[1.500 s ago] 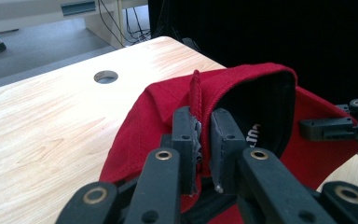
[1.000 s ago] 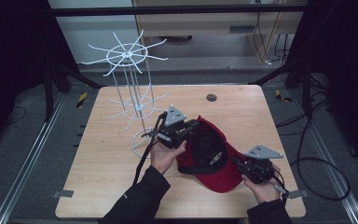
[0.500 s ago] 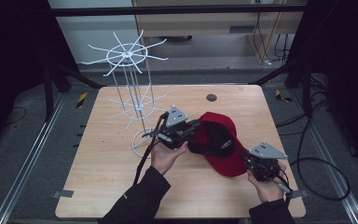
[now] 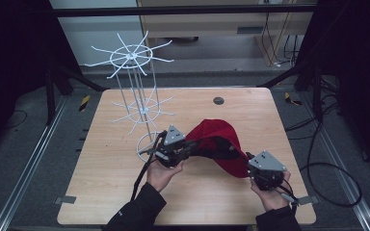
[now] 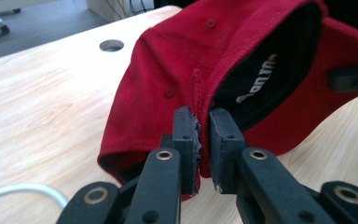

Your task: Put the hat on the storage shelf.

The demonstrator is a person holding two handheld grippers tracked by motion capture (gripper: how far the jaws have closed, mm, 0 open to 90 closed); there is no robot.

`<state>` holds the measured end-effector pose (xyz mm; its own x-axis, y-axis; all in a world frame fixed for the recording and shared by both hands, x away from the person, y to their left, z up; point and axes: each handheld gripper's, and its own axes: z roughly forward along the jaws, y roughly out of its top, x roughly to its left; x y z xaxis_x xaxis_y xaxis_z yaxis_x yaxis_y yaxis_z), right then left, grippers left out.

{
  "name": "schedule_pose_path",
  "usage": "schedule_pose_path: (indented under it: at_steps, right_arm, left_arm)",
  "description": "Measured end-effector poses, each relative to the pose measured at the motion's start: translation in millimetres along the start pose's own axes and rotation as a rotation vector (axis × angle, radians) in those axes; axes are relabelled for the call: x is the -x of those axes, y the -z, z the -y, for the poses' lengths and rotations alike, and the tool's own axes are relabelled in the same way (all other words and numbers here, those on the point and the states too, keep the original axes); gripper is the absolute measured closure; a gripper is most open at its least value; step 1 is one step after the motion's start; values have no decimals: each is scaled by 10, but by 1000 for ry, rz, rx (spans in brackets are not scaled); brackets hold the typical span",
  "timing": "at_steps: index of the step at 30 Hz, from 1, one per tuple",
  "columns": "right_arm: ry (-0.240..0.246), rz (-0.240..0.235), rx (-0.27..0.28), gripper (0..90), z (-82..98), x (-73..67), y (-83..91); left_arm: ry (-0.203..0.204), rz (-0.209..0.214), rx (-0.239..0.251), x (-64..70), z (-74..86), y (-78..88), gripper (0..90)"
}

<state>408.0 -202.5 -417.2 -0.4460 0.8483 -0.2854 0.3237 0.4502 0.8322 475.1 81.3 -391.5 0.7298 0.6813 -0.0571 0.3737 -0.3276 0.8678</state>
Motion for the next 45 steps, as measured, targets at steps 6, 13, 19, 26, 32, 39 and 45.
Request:
schedule_pose_path:
  at_steps: [6,13,19,26,32,39,45]
  right_arm:
    - [-30,-79,0,720,8,-64,61]
    - [-89,-194,12,605,-18,-103,126]
    - [-139,-265,52,577,-84,-123,167]
    - [-172,-323,82,550,-158,-163,203]
    - [-254,-355,169,696,-254,-96,337]
    - [-286,-340,75,863,-143,-94,204]
    - [-260,-379,-9,891,-42,-234,87]
  left_arm:
    - [5,-1,-21,-69,120,85,820]
    - [-7,9,-33,-53,234,169,820]
    - [-7,11,-52,-77,349,224,820]
    - [-5,18,-65,-87,440,238,820]
    - [-12,20,-74,-73,470,244,821]
    - [-23,28,-88,-58,525,279,821]
    - [-18,25,-103,-99,623,329,823]
